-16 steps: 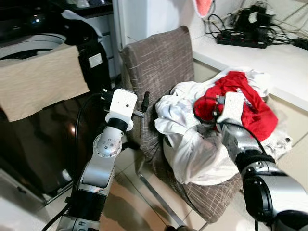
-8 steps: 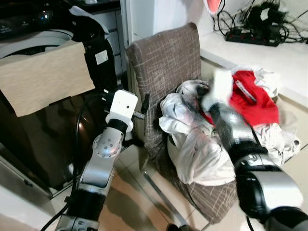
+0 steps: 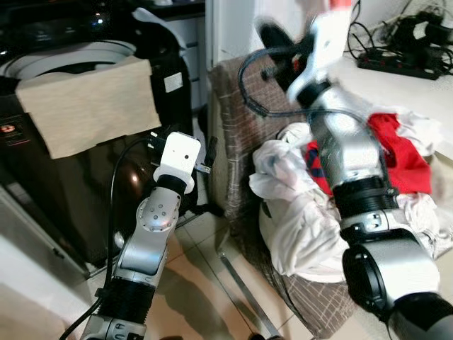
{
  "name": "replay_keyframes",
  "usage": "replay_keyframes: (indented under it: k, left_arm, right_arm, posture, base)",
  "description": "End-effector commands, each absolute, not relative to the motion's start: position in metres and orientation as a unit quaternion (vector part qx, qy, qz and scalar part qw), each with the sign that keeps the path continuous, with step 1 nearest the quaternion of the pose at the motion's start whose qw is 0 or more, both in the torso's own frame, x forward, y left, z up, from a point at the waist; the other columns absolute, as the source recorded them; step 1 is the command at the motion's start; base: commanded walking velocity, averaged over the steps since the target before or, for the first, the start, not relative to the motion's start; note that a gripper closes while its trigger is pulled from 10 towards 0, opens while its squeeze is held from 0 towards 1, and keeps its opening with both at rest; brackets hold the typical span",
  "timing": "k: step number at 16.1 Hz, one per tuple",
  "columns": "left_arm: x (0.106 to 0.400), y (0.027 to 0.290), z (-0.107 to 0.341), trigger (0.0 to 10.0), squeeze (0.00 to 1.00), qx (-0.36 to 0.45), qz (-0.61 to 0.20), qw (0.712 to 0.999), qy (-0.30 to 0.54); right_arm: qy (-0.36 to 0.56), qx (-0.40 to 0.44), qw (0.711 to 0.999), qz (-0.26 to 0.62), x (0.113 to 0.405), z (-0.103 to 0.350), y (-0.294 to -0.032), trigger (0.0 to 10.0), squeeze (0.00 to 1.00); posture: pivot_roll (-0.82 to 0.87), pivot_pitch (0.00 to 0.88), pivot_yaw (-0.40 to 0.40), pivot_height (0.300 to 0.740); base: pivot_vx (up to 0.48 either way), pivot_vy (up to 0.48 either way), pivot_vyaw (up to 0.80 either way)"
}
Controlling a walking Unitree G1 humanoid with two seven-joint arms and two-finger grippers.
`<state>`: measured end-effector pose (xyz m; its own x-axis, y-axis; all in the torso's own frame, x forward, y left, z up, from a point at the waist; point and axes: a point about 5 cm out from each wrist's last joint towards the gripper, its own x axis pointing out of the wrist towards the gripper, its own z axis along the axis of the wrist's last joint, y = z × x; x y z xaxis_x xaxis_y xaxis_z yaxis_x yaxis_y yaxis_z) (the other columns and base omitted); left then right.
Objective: Clothes washing
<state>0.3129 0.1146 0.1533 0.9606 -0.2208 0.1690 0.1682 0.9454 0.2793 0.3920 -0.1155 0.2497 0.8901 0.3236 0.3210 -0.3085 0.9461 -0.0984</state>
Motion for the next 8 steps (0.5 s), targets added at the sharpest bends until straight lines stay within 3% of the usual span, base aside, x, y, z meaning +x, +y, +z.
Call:
replay_keyframes:
  k: [1, 2, 3, 8]
  left_arm:
    - [0.313, 0.116, 0.154, 10.0, 0.0, 0.134, -0.095, 0.981, -0.102]
    - [0.313, 0.116, 0.154, 10.0, 0.0, 0.134, -0.094, 0.981, -0.102]
    - [0.312, 0.116, 0.153, 10.0, 0.0, 0.134, -0.095, 0.981, -0.101]
    - [0.314, 0.112, 0.153, 10.0, 0.0, 0.131, -0.106, 0.981, -0.1]
  right_arm:
    - [-0.123, -0.034, 0.99, 0.051, 0.394, 0.223, -0.146, 10.0, 0.0]
    - [-0.12, -0.036, 0.992, 0.012, 0.391, 0.216, -0.157, 10.0, 0.0]
    - [-0.099, -0.052, 0.994, -0.019, 0.386, 0.2, -0.168, 10.0, 1.0]
    - [0.001, -0.099, 0.989, -0.108, 0.374, 0.143, -0.198, 10.0, 1.0]
  posture:
    - [0.04, 0.0, -0.026, 0.74]
    - [0.04, 0.0, -0.025, 0.74]
    - [0.04, 0.0, -0.024, 0.74]
    - [0.02, 0.0, -0.017, 0.74]
  base:
    - [0.0, 0.0, 0.0]
    - [0.0, 0.0, 0.0]
    - [0.0, 0.0, 0.0]
    - [0.0, 0.0, 0.0]
